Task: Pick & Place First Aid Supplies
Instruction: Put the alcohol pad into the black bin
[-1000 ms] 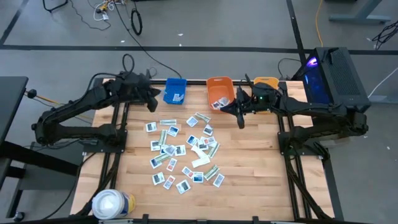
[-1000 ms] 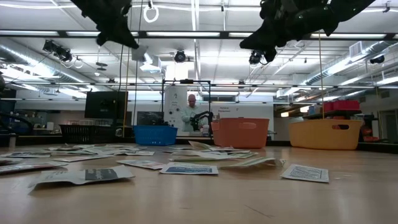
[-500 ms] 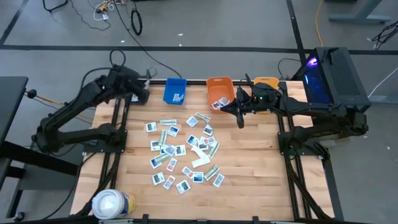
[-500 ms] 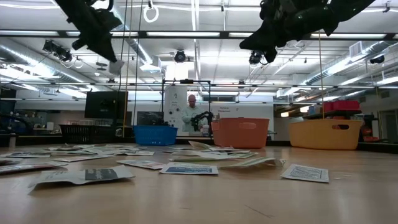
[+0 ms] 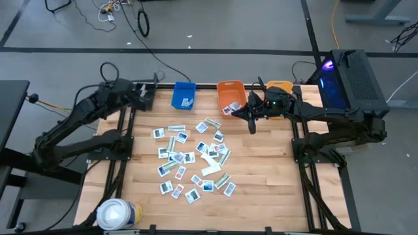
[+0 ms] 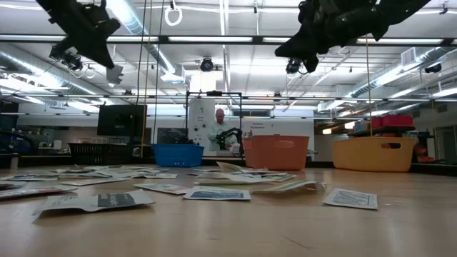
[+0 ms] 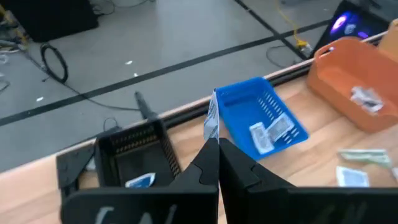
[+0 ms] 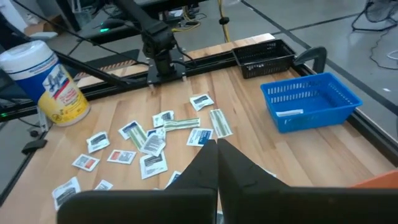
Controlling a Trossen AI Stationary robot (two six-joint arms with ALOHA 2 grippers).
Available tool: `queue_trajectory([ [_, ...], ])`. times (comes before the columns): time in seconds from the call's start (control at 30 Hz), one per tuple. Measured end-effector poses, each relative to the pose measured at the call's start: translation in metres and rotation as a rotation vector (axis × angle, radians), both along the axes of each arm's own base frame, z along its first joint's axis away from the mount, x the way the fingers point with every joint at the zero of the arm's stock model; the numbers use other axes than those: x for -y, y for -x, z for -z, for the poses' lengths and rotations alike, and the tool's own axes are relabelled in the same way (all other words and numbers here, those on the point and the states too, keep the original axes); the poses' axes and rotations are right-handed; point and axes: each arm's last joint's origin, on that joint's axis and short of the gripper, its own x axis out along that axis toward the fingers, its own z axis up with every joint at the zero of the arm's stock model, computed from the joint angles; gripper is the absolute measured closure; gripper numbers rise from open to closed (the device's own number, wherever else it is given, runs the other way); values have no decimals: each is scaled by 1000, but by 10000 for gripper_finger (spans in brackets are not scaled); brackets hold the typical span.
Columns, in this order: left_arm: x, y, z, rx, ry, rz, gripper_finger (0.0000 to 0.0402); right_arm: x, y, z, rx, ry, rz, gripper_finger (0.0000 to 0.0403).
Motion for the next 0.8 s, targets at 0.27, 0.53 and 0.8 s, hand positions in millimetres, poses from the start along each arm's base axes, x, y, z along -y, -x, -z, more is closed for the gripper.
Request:
queue_trajectory([
  [0.27,-5,1,22,-114,-103,-106,401,1,0,-1,6,-17,25,403],
  [0.53,-22,-8,33,-201,-37,-142,401,1,0,-1,7,-42,33,403],
  [0.8,-43,-20,53,-319,69,-173,401,1,0,-1,7,-42,33,403],
])
